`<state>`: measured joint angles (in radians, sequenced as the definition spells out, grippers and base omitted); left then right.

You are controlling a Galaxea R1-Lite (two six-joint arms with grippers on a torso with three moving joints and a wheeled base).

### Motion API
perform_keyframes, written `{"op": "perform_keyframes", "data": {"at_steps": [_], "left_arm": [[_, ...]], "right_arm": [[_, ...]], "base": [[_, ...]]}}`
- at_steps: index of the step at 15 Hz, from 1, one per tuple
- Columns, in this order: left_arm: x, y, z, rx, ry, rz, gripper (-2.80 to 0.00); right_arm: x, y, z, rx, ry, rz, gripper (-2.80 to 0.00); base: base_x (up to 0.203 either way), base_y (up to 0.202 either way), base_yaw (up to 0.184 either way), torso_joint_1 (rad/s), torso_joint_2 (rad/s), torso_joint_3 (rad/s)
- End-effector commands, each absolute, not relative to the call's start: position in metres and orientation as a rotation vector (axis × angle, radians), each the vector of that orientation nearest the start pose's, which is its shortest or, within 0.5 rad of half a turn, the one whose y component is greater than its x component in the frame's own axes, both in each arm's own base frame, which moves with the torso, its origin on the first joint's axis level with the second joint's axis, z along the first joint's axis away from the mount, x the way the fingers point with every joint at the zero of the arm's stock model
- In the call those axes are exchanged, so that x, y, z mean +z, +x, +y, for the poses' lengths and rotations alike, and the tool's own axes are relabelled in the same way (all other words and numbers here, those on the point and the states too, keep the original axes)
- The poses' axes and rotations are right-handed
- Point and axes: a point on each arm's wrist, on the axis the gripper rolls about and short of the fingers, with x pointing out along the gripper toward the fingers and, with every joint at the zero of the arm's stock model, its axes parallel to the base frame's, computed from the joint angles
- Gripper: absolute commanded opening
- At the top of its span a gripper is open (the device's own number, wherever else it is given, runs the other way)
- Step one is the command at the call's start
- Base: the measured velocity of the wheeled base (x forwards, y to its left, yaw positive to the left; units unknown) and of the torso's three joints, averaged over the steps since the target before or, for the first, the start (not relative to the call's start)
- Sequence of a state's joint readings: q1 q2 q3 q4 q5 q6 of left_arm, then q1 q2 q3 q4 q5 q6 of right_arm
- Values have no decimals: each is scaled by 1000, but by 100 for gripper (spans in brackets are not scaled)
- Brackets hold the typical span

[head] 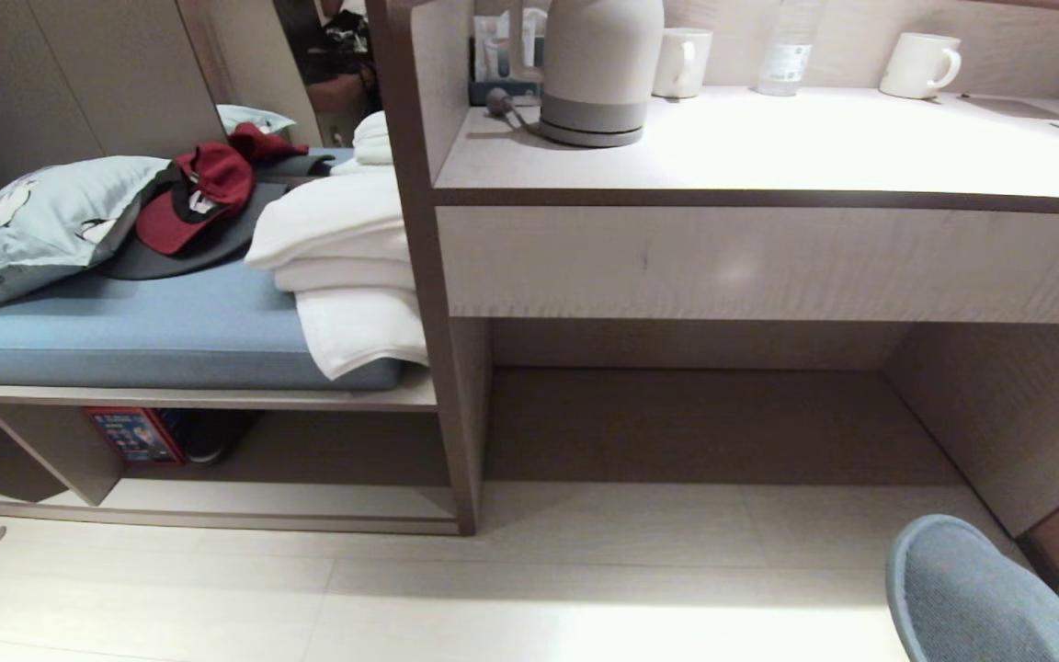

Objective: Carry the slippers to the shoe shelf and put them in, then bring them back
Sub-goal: Place the slippers on the floor

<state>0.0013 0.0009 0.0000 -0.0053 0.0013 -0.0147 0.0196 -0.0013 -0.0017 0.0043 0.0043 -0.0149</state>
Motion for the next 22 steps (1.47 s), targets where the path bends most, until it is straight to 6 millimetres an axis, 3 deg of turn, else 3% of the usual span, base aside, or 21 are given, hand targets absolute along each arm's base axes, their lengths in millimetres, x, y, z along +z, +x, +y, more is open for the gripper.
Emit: {"op": "perform_keyframes", "data": {"at_steps": [1, 11, 22], "left_arm": [[76, -23, 0, 3, -15, -5, -280], [76, -23, 0, 3, -17, -6, -280], [76, -23, 0, 3, -17, -6, -280]], "right_arm": [[75, -23, 0, 25, -15, 3, -280], [75, -23, 0, 25, -15, 3, -280], [75, -23, 0, 25, -15, 3, -280]], "base": [[0, -194, 1, 1, 6, 2], [0, -192, 2, 2, 3, 3], [0, -8, 0, 0, 0, 0]]}}
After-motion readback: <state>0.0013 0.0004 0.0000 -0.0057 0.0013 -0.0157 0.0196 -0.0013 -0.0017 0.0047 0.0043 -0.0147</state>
